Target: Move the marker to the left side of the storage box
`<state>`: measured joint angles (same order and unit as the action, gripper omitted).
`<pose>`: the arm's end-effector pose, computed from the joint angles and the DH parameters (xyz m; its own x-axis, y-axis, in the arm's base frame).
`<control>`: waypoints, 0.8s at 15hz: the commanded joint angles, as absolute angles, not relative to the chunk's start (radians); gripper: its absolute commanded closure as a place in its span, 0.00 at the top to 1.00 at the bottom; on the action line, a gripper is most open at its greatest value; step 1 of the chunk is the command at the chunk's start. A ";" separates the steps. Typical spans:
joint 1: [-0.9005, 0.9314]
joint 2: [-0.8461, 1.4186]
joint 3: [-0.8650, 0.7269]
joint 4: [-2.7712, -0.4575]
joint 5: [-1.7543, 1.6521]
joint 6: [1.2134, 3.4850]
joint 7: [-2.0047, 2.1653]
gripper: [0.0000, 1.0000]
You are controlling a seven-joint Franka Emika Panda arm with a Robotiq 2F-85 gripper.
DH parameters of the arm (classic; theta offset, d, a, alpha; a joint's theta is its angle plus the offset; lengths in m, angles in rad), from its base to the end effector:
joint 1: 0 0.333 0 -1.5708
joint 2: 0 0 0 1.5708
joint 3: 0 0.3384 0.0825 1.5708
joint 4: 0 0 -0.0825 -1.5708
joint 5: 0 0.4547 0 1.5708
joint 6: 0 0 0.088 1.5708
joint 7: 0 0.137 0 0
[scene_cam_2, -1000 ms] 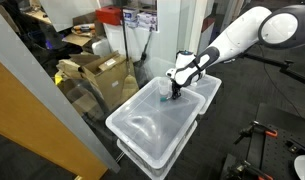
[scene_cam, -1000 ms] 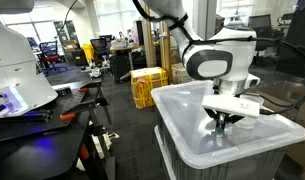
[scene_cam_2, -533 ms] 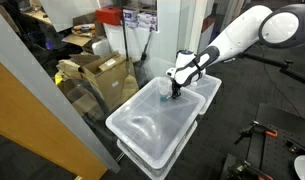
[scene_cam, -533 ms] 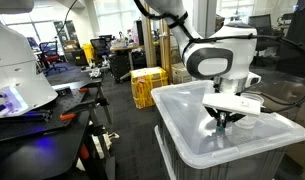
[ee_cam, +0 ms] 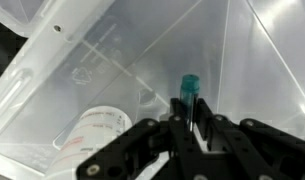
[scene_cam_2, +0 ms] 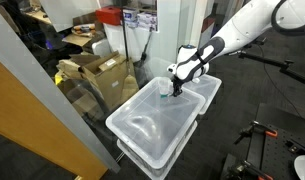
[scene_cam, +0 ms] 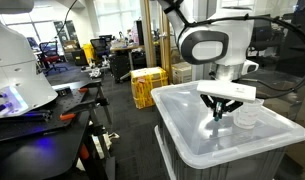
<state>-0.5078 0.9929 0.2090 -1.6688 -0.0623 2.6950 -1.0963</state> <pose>0.6796 -0.2092 -0.0374 0.7204 0.6766 0.1522 0.6867 -0.7267 -0.0201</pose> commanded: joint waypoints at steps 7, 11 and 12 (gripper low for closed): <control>-0.471 0.734 0.223 -1.956 0.032 2.755 -1.070 0.05; -0.458 0.680 0.241 -2.021 0.088 2.795 -1.063 0.05; -0.452 0.668 0.243 -2.040 0.100 2.808 -1.057 0.05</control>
<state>-0.4659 0.7408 0.2370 -1.9469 0.0591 2.7532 -1.0897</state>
